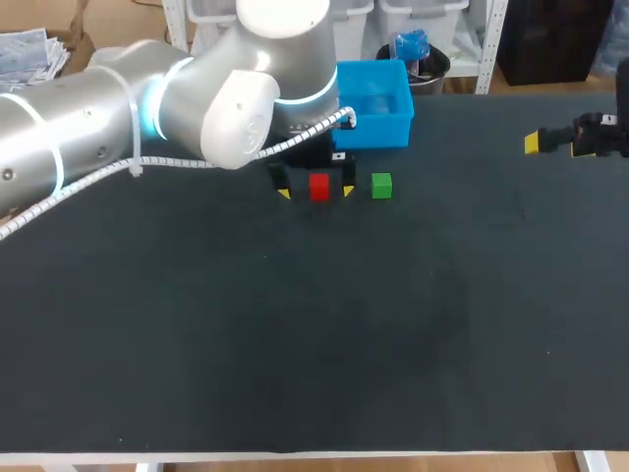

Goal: Use the left arm to pick the red cube and place it into the blue plastic box first, then use the right arm to grasp the green cube and put it into the same blue plastic box after the first action is fully finished.

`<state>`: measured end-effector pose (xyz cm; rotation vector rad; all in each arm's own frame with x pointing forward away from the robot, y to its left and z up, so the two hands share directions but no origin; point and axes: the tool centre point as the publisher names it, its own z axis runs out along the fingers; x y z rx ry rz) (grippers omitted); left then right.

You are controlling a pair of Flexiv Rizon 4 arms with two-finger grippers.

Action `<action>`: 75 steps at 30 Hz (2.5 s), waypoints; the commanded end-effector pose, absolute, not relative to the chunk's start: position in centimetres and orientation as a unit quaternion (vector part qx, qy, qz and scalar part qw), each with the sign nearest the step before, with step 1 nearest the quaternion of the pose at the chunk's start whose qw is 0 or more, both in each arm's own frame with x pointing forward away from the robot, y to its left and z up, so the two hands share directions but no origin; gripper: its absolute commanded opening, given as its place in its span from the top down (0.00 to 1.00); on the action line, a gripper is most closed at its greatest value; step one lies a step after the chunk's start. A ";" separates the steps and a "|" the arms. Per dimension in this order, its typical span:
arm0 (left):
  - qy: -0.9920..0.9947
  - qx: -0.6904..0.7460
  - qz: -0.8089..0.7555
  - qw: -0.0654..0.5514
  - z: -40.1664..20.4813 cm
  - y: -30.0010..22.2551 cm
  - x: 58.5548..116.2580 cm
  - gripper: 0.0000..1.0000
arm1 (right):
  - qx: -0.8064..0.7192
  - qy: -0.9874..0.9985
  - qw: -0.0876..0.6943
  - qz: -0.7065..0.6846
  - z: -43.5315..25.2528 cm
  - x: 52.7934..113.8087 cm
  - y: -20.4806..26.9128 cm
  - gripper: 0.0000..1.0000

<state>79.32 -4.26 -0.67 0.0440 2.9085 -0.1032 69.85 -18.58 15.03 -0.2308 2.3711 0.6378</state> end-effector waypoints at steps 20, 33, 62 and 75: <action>0.993 0.021 -0.035 0.111 -1.4 -4.3 81.2 0.62 | -0.088 0.907 0.331 0.244 15.0 69.9 -18.5 0.00; 0.993 0.025 -0.035 0.112 -1.8 -4.5 81.2 1.00 | -0.088 0.907 0.331 0.244 15.0 69.9 -18.5 0.00; 0.972 0.060 -0.072 0.215 12.3 -3.1 81.9 1.00 | -0.088 0.907 0.331 0.244 15.0 69.9 -18.5 0.00; 0.960 0.079 -0.104 0.247 14.1 -2.5 81.2 1.00 | -0.088 0.907 0.331 0.244 15.0 69.9 -18.5 0.00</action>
